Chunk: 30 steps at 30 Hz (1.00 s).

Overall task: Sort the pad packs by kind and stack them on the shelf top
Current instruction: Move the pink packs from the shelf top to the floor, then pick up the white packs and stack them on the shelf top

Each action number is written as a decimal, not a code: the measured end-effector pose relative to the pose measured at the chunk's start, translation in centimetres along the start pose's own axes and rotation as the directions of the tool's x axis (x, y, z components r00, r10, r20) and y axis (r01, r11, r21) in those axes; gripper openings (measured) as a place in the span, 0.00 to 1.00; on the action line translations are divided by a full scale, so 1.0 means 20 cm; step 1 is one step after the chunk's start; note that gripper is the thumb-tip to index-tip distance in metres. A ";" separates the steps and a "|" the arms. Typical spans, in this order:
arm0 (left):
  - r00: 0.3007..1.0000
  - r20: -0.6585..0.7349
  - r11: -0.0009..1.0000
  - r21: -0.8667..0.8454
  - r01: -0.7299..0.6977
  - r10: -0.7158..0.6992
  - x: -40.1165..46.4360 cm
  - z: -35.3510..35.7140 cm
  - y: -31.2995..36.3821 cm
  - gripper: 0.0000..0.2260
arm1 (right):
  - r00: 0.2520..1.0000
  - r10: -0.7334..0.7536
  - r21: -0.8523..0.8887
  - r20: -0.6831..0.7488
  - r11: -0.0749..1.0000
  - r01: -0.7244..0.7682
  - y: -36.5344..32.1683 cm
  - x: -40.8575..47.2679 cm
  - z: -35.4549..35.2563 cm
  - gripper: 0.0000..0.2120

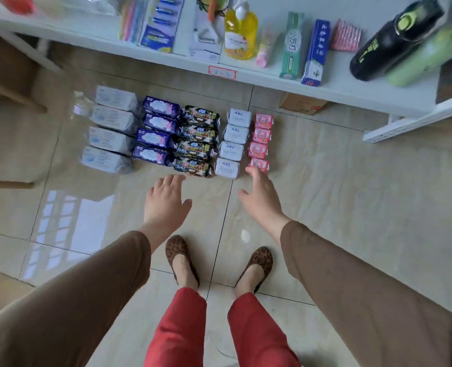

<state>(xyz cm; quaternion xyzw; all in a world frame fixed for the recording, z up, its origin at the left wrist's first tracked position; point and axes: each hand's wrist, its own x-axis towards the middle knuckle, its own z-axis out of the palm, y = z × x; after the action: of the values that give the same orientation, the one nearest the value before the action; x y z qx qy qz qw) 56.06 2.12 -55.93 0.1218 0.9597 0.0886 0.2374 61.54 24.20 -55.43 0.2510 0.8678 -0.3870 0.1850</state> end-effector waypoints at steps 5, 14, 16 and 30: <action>0.996 -0.033 0.995 -0.057 0.078 -0.080 -0.23 -0.26 -0.32 0.25 | 0.996 -0.090 -0.101 0.012 0.991 0.091 -0.39 -0.16 0.09 0.23; 0.996 -0.054 0.992 -0.114 0.058 -0.065 -0.44 -0.58 -1.07 0.25 | 0.995 -0.102 -0.139 -0.022 0.985 0.098 -1.00 -0.42 0.53 0.23; 0.997 -0.060 0.994 -0.105 0.041 -0.048 -0.46 -0.65 -1.23 0.25 | 0.995 -0.092 -0.112 -0.033 0.990 0.088 -1.11 -0.46 0.64 0.23; 0.999 0.018 0.998 -0.050 -0.036 0.037 0.04 -0.84 -1.86 0.26 | 0.998 -0.035 -0.061 -0.044 0.998 0.032 -1.52 -0.10 1.14 0.26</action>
<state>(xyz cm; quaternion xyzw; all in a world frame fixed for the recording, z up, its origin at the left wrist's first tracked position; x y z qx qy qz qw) 40.31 -34.99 -50.09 0.1341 0.9525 0.1156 0.2478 48.51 -11.28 -51.17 0.2395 0.8870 -0.3580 0.1666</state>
